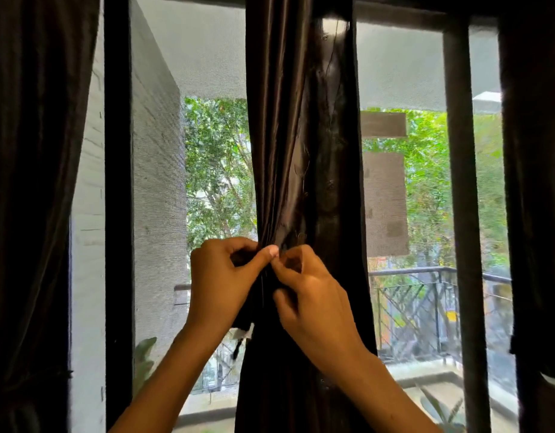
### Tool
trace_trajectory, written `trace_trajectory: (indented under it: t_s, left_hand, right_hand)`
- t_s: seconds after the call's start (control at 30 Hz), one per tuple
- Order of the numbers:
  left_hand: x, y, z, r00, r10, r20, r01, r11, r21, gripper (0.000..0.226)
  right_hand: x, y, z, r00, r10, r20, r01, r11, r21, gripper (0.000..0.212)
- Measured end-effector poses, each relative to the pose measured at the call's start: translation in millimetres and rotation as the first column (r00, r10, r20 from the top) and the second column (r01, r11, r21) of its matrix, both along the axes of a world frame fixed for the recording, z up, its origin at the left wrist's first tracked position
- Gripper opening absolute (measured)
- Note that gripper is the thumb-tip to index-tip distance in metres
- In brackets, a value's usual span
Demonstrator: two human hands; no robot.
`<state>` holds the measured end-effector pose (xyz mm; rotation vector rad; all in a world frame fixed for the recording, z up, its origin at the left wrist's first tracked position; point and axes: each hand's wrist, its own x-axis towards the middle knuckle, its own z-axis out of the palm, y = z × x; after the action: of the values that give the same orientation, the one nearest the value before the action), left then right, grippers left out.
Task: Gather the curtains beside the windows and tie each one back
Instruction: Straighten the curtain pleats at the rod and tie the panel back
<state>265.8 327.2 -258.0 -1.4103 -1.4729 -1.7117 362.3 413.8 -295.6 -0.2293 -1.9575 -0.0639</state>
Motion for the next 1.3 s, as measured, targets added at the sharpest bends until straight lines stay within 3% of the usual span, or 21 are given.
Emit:
trace_trajectory:
  t_s: [0.07, 0.1, 0.17, 0.2, 0.3, 0.37, 0.43, 0.47, 0.57, 0.67, 0.8, 1.0, 1.13, 1.3]
  left_hand:
    - [-5.3, 1.0, 0.8, 1.000, 0.028, 0.012, -0.028, 0.999, -0.017, 0.003]
    - [-7.3, 0.8, 0.9, 0.998, 0.053, 0.016, -0.052, 0.999, -0.016, 0.007]
    - [-10.0, 0.2, 0.7, 0.997, 0.076, 0.018, -0.076, 0.997, -0.010, 0.012]
    - [-9.9, -1.2, 0.8, 0.997, 0.080, 0.016, -0.080, 0.997, -0.005, 0.011]
    - [-5.4, -6.6, 2.2, 0.999, 0.043, -0.015, -0.043, 0.999, -0.005, 0.009]
    - [-2.7, -9.7, 2.9, 1.000, 0.018, -0.024, -0.019, 1.000, -0.014, 0.015]
    - [-2.4, -11.1, 4.3, 1.000, 0.009, 0.004, -0.009, 1.000, -0.017, 0.017]
    - [-3.7, -11.0, 4.3, 1.000, 0.019, 0.016, -0.018, 1.000, -0.017, 0.018]
    - [-6.9, -9.8, 2.0, 0.997, 0.073, 0.013, -0.072, 0.997, -0.017, 0.006]
    - [-5.5, -9.1, -0.8, 0.985, 0.171, -0.033, -0.172, 0.985, -0.004, 0.007]
    - [1.6, -8.0, -0.4, 0.981, 0.183, -0.057, -0.184, 0.983, -0.011, 0.008]
    - [4.0, -8.4, -3.7, 0.988, 0.135, -0.072, -0.135, 0.991, 0.009, 0.014]
    - [1.9, -10.7, -5.8, 0.991, 0.117, -0.057, -0.116, 0.993, 0.021, 0.020]
    - [-0.3, -12.4, -6.7, 0.990, 0.132, -0.045, -0.131, 0.991, 0.016, 0.009]
  right_hand:
    - [1.4, 7.7, 3.3, 0.989, 0.148, -0.026, -0.150, 0.977, -0.155, 0.049]
    - [2.6, 11.1, 8.0, 0.973, 0.200, -0.119, -0.221, 0.953, -0.206, 0.044]
    - [0.7, 24.2, 18.3, 0.929, 0.188, -0.317, -0.283, 0.915, -0.288, 0.042]
    - [-0.2, 29.2, 24.3, 0.922, 0.165, -0.350, -0.296, 0.883, -0.364, 0.054]
    - [-5.3, 40.8, 41.5, 0.896, 0.222, -0.385, -0.421, 0.702, -0.575, 0.093]
    - [-8.6, 41.4, 51.2, 0.843, 0.310, -0.439, -0.536, 0.536, -0.652, 0.093]
    - [-12.4, 38.5, 55.7, 0.779, 0.366, -0.509, -0.626, 0.413, -0.661, 0.078]
    - [-14.9, 39.1, 54.3, 0.766, 0.352, -0.537, -0.642, 0.439, -0.628, 0.063]
    - [-10.0, 36.0, 46.1, 0.778, 0.226, -0.587, -0.544, 0.710, -0.447, 0.022]
    - [2.1, 22.9, 40.2, 0.800, 0.172, -0.575, -0.422, 0.843, -0.333, 0.025]
    - [3.0, 8.5, 28.4, 0.903, 0.075, -0.422, -0.229, 0.917, -0.326, 0.050]
    - [9.7, -10.0, 17.2, 0.985, -0.030, -0.172, -0.025, 0.951, -0.310, 0.057]
    - [10.6, -21.4, 10.0, 0.993, 0.048, -0.108, -0.076, 0.960, -0.271, 0.062]
    - [10.7, -19.7, 6.9, 0.997, 0.070, -0.027, -0.075, 0.963, -0.257, 0.068]
